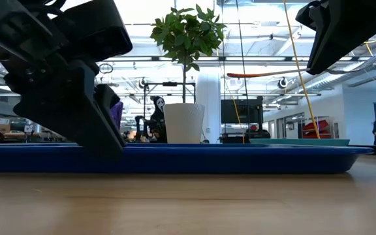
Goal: Pick and place plate/cup/fork/spoon on tray
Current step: Put the orange fork on the blue tray
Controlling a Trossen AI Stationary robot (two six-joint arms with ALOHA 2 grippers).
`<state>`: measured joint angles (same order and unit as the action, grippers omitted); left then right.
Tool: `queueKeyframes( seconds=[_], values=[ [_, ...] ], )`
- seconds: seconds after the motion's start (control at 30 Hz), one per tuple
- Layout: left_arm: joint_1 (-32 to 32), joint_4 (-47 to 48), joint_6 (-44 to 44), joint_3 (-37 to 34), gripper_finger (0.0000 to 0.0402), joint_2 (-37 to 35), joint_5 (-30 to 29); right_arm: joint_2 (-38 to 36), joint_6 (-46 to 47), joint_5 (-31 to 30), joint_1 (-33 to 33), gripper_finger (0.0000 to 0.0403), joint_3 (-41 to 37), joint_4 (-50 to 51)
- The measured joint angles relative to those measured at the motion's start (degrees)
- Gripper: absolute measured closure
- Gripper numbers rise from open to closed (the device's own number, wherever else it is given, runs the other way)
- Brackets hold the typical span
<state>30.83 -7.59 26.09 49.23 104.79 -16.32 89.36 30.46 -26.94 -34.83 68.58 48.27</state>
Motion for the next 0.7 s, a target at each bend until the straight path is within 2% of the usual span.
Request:
queueKeyframes(
  seconds=[0.37, 0.7],
  values=[
    [0.02, -1.23, -0.07, -0.02, 0.0325, 0.0, -0.15, 0.0, -0.02, 0.0, 0.02, 0.0403, 0.0, 0.0],
    [0.06, -1.87, -0.14, -0.04, 0.0322, 0.0, 4.31, 0.0, 0.13, 0.0, 0.02, 0.0403, 0.0, 0.0]
  ],
)
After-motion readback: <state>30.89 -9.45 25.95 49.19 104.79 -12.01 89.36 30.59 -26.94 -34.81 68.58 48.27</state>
